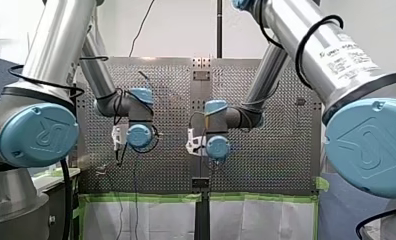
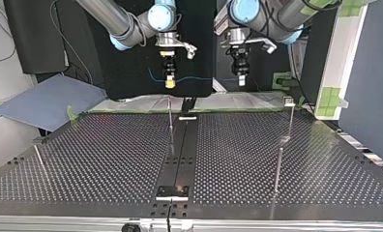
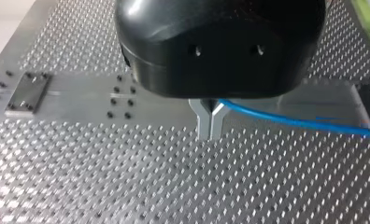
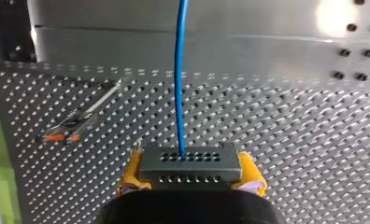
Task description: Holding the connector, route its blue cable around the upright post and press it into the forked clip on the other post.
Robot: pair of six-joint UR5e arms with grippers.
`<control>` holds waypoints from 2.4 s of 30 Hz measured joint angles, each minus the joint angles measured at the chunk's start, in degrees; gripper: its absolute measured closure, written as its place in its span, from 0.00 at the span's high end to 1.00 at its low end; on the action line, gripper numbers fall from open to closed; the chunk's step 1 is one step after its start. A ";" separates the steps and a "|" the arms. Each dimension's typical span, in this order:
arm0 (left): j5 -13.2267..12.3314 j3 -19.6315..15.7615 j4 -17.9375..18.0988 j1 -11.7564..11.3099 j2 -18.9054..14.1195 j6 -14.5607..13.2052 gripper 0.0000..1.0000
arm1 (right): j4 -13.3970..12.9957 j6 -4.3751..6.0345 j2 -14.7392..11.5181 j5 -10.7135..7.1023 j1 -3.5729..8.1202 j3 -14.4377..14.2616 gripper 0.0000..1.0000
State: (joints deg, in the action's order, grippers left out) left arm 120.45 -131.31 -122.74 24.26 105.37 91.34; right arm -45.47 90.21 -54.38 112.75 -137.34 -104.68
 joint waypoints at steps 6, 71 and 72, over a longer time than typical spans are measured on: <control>0.30 0.11 -2.84 -2.94 -2.95 -0.21 0.00 | 2.92 -0.25 -2.93 -2.79 0.38 0.20 0.00; -2.82 25.23 -32.55 -15.96 -22.57 10.76 0.00 | 28.52 1.31 -13.46 -24.08 5.00 27.35 0.00; -3.43 25.84 -33.14 -16.58 -22.36 10.75 0.00 | 28.55 1.33 -13.22 -24.18 5.01 27.74 0.00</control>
State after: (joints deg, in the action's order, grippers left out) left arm 117.01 -105.48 -155.88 7.68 83.01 102.09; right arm -16.92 91.54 -67.59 88.57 -132.33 -76.94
